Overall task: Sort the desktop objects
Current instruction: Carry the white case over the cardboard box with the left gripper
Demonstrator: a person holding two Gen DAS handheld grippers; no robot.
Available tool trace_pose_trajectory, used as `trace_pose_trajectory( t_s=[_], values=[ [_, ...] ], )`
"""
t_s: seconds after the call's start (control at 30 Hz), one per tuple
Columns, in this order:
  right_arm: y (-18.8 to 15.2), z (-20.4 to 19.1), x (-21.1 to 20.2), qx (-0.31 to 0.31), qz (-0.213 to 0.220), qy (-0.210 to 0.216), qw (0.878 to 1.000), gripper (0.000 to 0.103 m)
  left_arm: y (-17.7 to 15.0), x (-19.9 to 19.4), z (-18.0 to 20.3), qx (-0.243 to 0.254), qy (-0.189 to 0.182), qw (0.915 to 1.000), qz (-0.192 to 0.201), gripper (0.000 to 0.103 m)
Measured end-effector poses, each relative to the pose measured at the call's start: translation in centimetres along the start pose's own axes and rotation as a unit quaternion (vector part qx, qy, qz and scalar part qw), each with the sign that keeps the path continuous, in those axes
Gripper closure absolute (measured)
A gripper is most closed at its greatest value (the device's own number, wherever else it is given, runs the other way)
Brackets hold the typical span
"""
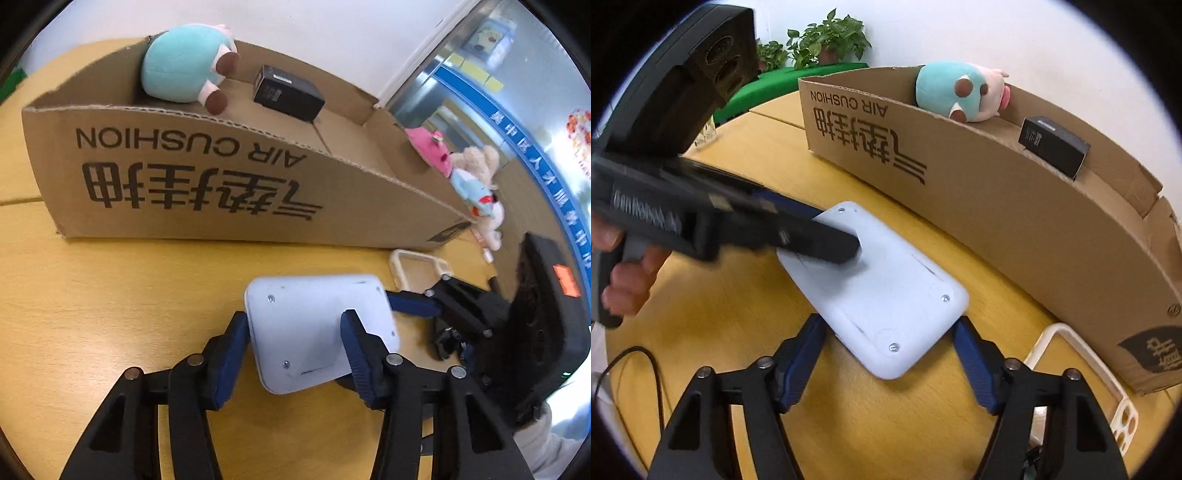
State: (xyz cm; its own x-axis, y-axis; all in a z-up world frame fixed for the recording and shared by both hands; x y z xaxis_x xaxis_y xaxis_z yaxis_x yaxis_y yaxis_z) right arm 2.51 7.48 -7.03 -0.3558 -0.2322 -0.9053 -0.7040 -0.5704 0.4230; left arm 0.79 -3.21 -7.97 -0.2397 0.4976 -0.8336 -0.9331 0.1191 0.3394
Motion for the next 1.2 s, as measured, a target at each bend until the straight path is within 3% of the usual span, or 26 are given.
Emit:
trace_pose_trajectory(
  t_s=[0.17,0.27,0.47,0.7,1.0,1.1,1.2],
  values=[
    [-0.5,-0.4,-0.2,0.009,0.012,-0.018,1.0,0.035,-0.2,-0.8,-0.1,-0.014,-0.003,0.9998,0.016,0.068],
    [-0.3,-0.1,-1.1,0.024,0.034,-0.008,0.999,0.035,-0.1,-2.2,0.7,-0.006,0.003,0.9994,0.035,0.068],
    [0.8,0.1,-5.1,0.031,0.081,-0.035,0.996,0.035,1.5,-6.0,3.9,0.026,0.012,0.9961,0.084,0.068],
    [2.9,2.2,-11.6,0.047,0.139,-0.083,0.986,0.035,6.2,-10.4,8.4,0.084,-0.005,0.9874,0.134,0.068],
    [6.8,6.6,-18.6,0.045,0.193,-0.149,0.969,0.035,13.2,-15.3,13.7,0.148,-0.013,0.9691,0.197,0.068],
    [8.8,8.1,-19.5,0.032,0.197,-0.156,0.967,0.035,14.9,-16.3,13.5,0.148,-0.011,0.967,0.208,0.068],
    [11.2,9.3,-19.7,0.026,0.199,-0.15,0.968,0.035,16.2,-16.2,11.9,0.133,-0.028,0.9724,0.189,0.068]
  ],
)
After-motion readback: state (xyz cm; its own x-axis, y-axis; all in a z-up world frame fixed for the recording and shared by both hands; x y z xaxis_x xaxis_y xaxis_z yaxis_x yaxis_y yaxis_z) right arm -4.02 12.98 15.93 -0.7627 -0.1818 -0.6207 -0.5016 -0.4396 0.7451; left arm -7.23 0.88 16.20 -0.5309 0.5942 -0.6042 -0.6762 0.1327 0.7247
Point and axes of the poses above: each gripper's, at about its wrist camera, not at the fingertips, and x roughly the way its jaws point, z to its right, y to its top, the point moved 3 cm from there along x, roughly the way its jaws point, and after that the axes turned 10 degrees about -z, right-handed, at the moved point
